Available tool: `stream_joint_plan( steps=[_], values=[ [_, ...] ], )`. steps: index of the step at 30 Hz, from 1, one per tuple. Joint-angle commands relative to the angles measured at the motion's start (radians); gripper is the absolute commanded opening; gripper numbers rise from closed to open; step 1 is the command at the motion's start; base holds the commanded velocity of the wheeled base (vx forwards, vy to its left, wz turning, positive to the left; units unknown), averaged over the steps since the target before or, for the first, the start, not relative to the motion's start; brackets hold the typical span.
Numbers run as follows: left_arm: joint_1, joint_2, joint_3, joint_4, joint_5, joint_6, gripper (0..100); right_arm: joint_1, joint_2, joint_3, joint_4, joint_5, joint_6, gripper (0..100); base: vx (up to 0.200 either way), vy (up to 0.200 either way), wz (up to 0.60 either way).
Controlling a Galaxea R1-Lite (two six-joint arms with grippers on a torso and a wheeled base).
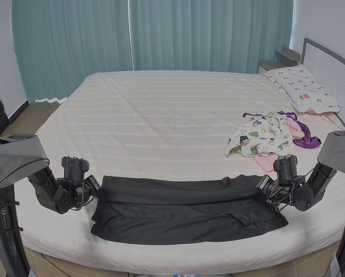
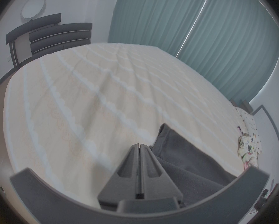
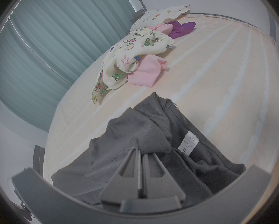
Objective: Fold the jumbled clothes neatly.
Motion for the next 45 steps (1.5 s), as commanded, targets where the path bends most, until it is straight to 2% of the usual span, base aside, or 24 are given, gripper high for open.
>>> stream_joint_plan(
  steps=[1, 7, 8, 9, 10, 15, 21, 27, 30, 32, 45],
  values=[
    [-0.018, 0.02, 0.021, 0.002, 0.001, 0.002, 0, 0.003, 0.025, 0.005, 0.0, 0.001, -0.007, 0, 0.0, 0.0, 0.0],
    [-0.03, 0.019, 0.036, 0.002, 0.003, 0.003, 0, 0.003, 0.031, 0.005, 0.001, 0.001, -0.007, 0, 0.0, 0.0, 0.0],
    [-0.03, 0.02, 0.036, 0.002, 0.003, 0.003, 0, 0.003, 0.032, 0.002, 0.001, 0.003, -0.007, 100, 0.0, 0.0, 0.0],
    [-0.03, 0.019, 0.036, 0.002, 0.003, 0.003, 0, 0.005, 0.032, 0.002, 0.001, 0.003, -0.007, 100, 0.0, 0.0, 0.0],
    [-0.03, 0.019, 0.036, 0.001, 0.003, 0.002, 100, 0.008, 0.032, 0.002, -0.002, 0.004, -0.005, 100, 0.0, 0.0, 0.0],
    [-0.03, 0.008, 0.043, 0.001, 0.004, -0.002, 100, 0.014, 0.009, 0.007, -0.005, 0.003, 0.007, 100, 0.0, 0.0, 0.0],
    [-0.016, -0.123, 0.104, 0.001, -0.016, -0.008, 100, -0.014, -0.101, 0.051, -0.002, 0.023, 0.03, 100, 0.0, 0.0, 0.0],
    [-0.016, -0.251, 0.245, -0.001, -0.166, 0.0, 100, -0.02, -0.175, 0.14, -0.003, 0.055, 0.007, 100, 0.0, 0.0, 0.0],
    [-0.018, -0.257, 0.256, 0.001, -0.177, 0.002, 100, -0.02, -0.179, 0.148, -0.003, 0.055, 0.003, 100, 0.0, 0.0, 0.0],
    [-0.018, -0.254, 0.305, 0.001, -0.197, 0.075, 100, -0.02, -0.185, 0.169, -0.005, 0.057, -0.003, 100, 0.0, 0.0, 0.0],
    [-0.032, -0.078, 0.184, 0.001, -0.22, 0.106, 100, -0.009, -0.181, 0.179, -0.005, 0.069, -0.02, 100, 0.0, 0.0, 0.0]
  ],
)
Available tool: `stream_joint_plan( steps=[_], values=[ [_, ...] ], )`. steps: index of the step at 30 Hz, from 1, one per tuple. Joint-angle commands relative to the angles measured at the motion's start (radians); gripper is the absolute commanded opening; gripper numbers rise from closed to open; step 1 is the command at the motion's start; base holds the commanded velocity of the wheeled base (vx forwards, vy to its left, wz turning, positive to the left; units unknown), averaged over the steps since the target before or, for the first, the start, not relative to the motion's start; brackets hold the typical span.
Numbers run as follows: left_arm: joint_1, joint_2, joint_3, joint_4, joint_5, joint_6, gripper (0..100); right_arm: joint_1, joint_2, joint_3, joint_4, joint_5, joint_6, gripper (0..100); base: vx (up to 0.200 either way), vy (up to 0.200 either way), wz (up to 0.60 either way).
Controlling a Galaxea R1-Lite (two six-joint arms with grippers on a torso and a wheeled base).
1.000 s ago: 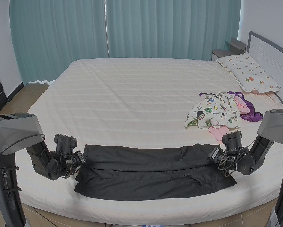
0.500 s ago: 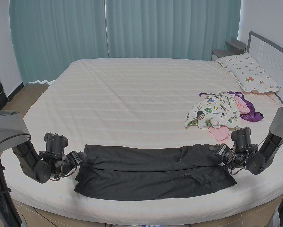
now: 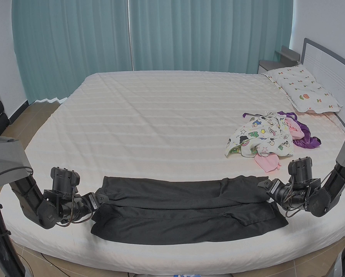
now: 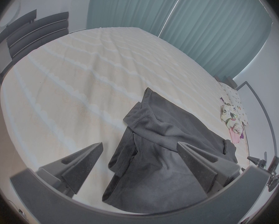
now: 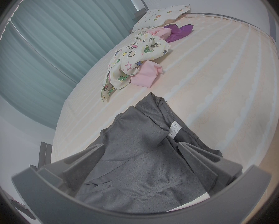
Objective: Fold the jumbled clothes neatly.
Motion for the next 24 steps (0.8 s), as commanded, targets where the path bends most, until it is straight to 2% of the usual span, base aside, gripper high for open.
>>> stream_joint_plan(
  steps=[1, 5, 6, 14, 18, 24],
  values=[
    [-0.014, 0.101, -0.059, 0.001, 0.0, -0.001, 100, 0.002, 0.001, 0.003, -0.001, 0.0, -0.007, 100, 0.0, 0.0, 0.0],
    [-0.028, 0.15, -0.084, -0.001, 0.003, 0.001, 100, 0.001, 0.007, 0.004, -0.001, 0.0, -0.007, 100, 0.0, 0.0, 0.0],
    [-0.028, 0.166, -0.09, -0.001, 0.004, 0.001, 0, 0.001, 0.007, 0.004, -0.001, 0.002, -0.007, 100, 0.0, 0.0, 0.0],
    [-0.008, 0.175, -0.088, 0.001, 0.015, 0.001, 0, -0.005, 0.009, 0.004, 0.001, 0.022, -0.007, 100, 0.0, 0.0, 0.0],
    [0.031, 0.146, -0.081, -0.001, 0.056, -0.001, 0, -0.004, 0.01, 0.007, 0.001, 0.023, -0.007, 100, 0.0, 0.0, 0.0],
    [0.051, 0.109, -0.079, 0.001, 0.069, -0.008, 0, -0.002, 0.01, 0.013, 0.001, 0.035, -0.006, 100, 0.0, 0.0, 0.0]
  ],
)
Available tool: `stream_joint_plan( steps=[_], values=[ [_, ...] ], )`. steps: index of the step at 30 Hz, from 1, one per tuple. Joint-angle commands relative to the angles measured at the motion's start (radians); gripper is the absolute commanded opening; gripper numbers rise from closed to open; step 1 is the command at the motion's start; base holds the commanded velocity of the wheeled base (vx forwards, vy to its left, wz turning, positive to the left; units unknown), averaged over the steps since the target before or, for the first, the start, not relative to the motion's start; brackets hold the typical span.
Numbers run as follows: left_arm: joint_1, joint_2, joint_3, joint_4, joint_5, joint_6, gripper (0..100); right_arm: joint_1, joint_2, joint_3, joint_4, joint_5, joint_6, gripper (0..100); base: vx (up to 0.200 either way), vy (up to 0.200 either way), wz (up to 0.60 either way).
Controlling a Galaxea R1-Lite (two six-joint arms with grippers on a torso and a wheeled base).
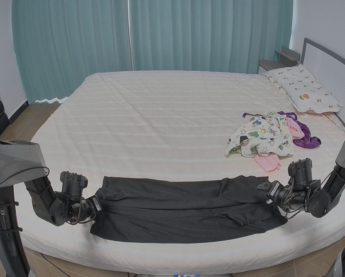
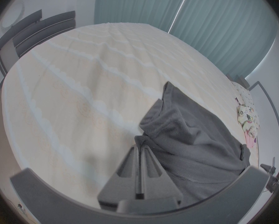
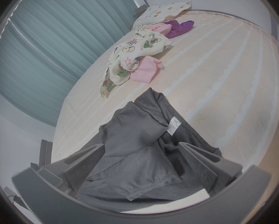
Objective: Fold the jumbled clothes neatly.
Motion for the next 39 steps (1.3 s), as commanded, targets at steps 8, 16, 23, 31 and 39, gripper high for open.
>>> stream_joint_plan(
  steps=[8, 16, 23, 31, 39],
  values=[
    [0.0, -0.021, 0.002, 0.0, 0.003, -0.002, 0, -0.006, 0.015, 0.004, -0.002, 0.004, 0.002, 100, 0.0, 0.0, 0.0],
    [-0.002, -0.024, -0.003, 0.0, 0.003, -0.003, 100, -0.049, 0.017, 0.01, 0.0, 0.047, -0.057, 100, 0.0, 0.0, 0.0],
    [-0.002, -0.028, 0.003, 0.0, 0.002, -0.005, 100, -0.097, 0.077, 0.004, -0.002, 0.133, -0.189, 100, 0.0, 0.0, 0.0],
    [-0.003, -0.034, 0.005, 0.0, 0.0, -0.008, 100, -0.101, 0.147, -0.028, -0.051, 0.221, -0.302, 100, 0.0, 0.0, 0.0],
    [-0.005, -0.039, 0.011, 0.0, 0.0, -0.006, 100, -0.101, 0.172, -0.032, -0.059, 0.265, -0.391, 100, 0.0, 0.0, 0.0]
  ],
)
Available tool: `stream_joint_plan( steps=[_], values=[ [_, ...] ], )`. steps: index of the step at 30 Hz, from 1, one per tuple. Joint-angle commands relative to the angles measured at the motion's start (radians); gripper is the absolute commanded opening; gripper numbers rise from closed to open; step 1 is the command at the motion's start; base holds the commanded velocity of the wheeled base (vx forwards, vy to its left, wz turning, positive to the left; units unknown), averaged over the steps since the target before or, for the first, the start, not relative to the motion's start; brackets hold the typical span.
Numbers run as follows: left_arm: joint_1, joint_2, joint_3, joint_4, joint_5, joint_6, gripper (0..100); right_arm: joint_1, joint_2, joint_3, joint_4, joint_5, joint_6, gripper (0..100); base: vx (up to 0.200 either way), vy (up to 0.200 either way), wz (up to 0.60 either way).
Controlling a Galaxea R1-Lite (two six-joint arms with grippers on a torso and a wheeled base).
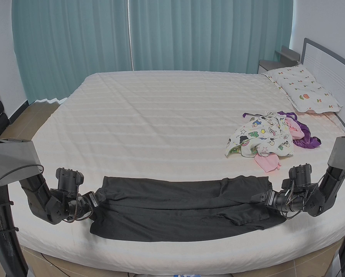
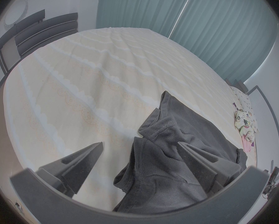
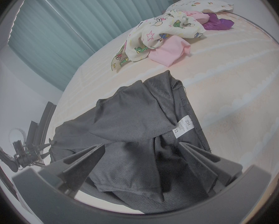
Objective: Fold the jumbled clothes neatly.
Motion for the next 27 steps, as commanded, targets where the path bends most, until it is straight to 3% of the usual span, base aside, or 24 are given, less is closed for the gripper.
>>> stream_joint_plan(
  steps=[1, 7, 8, 19, 27],
  values=[
    [-0.001, -0.003, 0.001, 0.0, 0.0, 0.0, 100, 0.0, 0.026, 0.001, 0.0, 0.003, -0.022, 100, 0.0, 0.0, 0.0],
    [-0.001, -0.003, 0.001, 0.0, 0.0, 0.0, 100, -0.019, 0.039, 0.01, 0.0, 0.008, -0.075, 100, 0.0, 0.0, 0.0],
    [-0.001, -0.003, 0.001, 0.0, 0.0, 0.0, 100, -0.019, 0.044, 0.01, -0.002, 0.008, -0.075, 0, 0.0, 0.0, 0.0],
    [-0.001, -0.003, -0.004, 0.0, 0.001, -0.002, 100, -0.063, 0.038, -0.002, -0.011, 0.011, -0.06, 0, 0.0, 0.0, 0.0],
    [-0.001, -0.003, -0.012, 0.0, 0.001, -0.003, 100, -0.086, 0.044, 0.015, -0.097, 0.011, 0.003, 0, 0.0, 0.0, 0.0]
  ],
)
